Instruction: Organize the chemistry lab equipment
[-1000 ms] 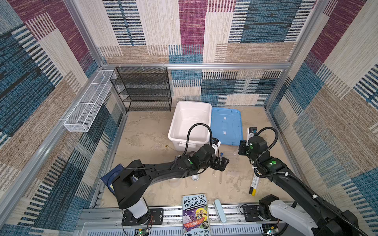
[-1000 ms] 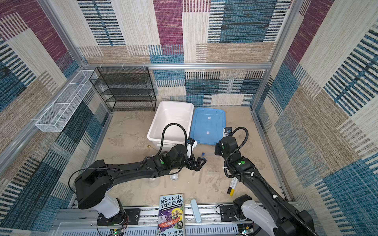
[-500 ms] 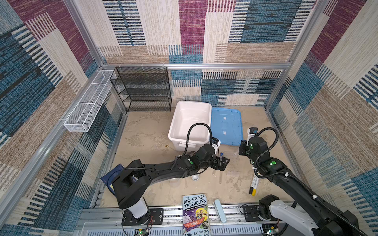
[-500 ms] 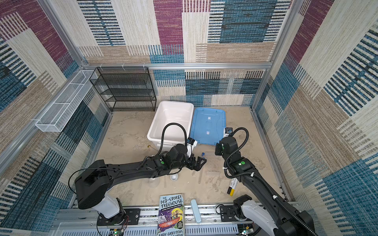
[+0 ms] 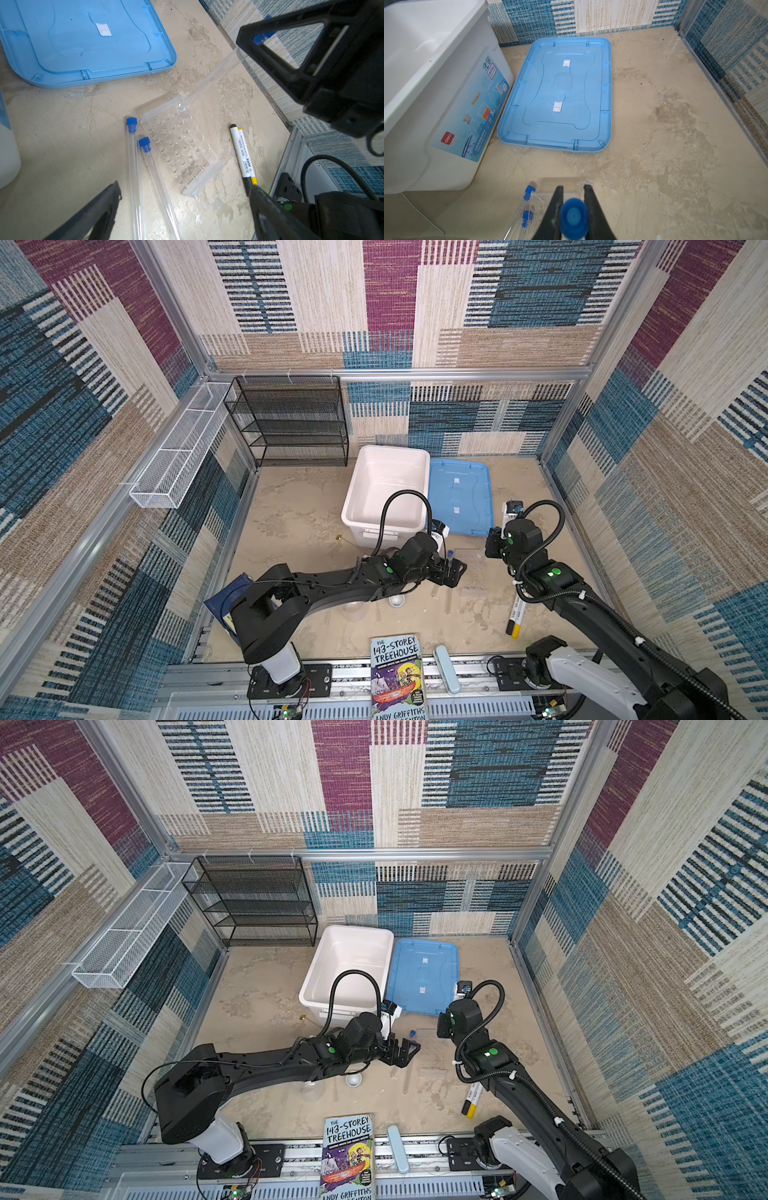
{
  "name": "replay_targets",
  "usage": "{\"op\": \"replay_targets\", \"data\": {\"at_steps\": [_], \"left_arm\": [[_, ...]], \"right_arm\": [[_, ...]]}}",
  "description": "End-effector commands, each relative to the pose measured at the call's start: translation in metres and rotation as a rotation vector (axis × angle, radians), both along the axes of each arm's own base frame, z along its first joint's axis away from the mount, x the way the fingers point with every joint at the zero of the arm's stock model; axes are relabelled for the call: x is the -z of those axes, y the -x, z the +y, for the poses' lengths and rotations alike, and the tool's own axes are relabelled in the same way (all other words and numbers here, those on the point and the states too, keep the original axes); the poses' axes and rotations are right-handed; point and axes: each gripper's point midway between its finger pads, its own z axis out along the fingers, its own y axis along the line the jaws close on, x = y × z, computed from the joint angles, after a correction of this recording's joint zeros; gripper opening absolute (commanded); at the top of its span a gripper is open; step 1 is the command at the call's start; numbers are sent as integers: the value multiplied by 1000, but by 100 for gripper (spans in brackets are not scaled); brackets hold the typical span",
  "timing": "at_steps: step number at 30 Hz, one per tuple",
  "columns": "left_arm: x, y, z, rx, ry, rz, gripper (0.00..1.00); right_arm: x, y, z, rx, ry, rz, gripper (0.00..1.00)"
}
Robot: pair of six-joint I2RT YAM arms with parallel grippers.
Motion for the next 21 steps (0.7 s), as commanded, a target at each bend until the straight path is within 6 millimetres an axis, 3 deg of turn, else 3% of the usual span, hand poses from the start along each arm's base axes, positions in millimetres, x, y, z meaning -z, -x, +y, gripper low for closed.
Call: {"op": "replay_targets", "data": {"at_steps": [1,7,21], "left_arm": [[-4,-2,-1,-8,19,-1,99],[-2,-2,-2,-8,17,-3,99],[16,-4,-2,-19,-10,25,99]], "right_arm": [[-3,-4,0,10,-8,-25,18],[-3,-8,2,8,-7,-37,18],[24,-14,10,-11,116,-31,19]]}}
